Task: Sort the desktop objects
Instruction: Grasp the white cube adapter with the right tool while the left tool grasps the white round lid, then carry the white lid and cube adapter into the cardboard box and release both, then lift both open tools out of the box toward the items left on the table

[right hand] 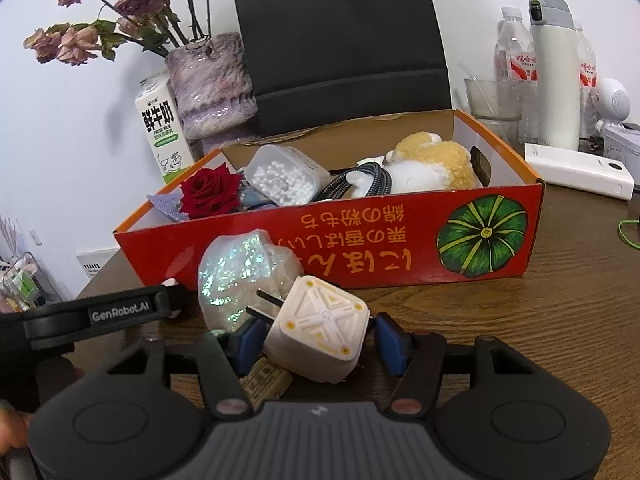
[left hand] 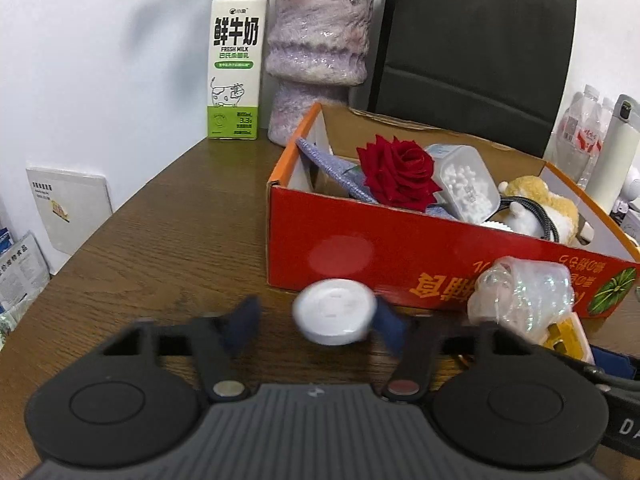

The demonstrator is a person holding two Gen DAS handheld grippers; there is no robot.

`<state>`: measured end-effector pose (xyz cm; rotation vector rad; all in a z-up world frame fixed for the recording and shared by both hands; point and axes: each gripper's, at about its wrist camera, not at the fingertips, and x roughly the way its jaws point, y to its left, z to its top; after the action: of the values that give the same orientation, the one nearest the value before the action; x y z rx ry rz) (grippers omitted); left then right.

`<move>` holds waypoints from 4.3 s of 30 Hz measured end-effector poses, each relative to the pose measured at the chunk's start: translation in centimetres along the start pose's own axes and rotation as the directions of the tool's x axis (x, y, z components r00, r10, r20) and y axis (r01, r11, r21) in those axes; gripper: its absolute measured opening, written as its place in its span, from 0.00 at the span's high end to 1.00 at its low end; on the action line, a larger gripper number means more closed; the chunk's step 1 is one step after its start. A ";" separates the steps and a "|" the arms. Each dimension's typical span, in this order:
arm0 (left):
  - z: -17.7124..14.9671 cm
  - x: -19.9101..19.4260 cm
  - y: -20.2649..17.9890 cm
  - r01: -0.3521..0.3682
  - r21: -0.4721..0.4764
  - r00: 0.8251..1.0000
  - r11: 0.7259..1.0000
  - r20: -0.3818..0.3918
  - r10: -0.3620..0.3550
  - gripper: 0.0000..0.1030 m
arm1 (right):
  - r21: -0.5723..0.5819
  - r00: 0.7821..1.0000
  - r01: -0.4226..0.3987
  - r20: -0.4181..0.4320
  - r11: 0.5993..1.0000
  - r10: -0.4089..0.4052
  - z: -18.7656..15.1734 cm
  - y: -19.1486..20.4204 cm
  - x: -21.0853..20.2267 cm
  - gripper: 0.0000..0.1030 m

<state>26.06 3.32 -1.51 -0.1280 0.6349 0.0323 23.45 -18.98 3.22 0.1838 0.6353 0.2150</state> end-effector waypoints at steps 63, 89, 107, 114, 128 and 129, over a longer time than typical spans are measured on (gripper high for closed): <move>-2.1 -5.8 3.8 0.362 -0.373 0.930 0.854 0.083 -0.358 0.61 | 0.051 0.997 -0.004 0.075 0.999 0.001 0.7 -1.4 -3.1 0.43; 5.4 -2.0 -6.4 0.212 0.015 0.948 0.977 0.241 -0.209 0.61 | -0.073 0.979 0.024 0.203 0.997 -0.009 7.6 -3.5 1.0 0.43; 6.1 1.9 -7.0 0.078 0.114 0.961 0.990 0.254 -0.105 0.32 | -0.120 0.981 0.093 0.179 0.988 -0.071 8.4 -4.1 5.0 0.20; 6.0 0.8 -5.9 0.092 0.039 0.944 0.995 0.315 -0.100 0.00 | -0.089 0.973 0.099 0.216 0.991 -0.078 8.4 -4.7 4.3 0.00; 5.0 -2.1 -5.1 0.100 -0.011 0.930 0.995 0.357 -0.090 0.00 | -0.064 0.944 0.117 0.316 0.991 -0.091 7.3 -4.3 2.0 0.00; 4.9 -2.4 -4.9 0.097 -0.019 0.931 0.995 0.356 -0.084 0.00 | -0.067 0.942 0.119 0.323 0.991 -0.091 7.1 -4.1 1.7 0.00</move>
<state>27.35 -0.85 4.29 -0.1821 0.2658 -0.0223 29.64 -23.25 6.88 0.0980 0.3113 0.1050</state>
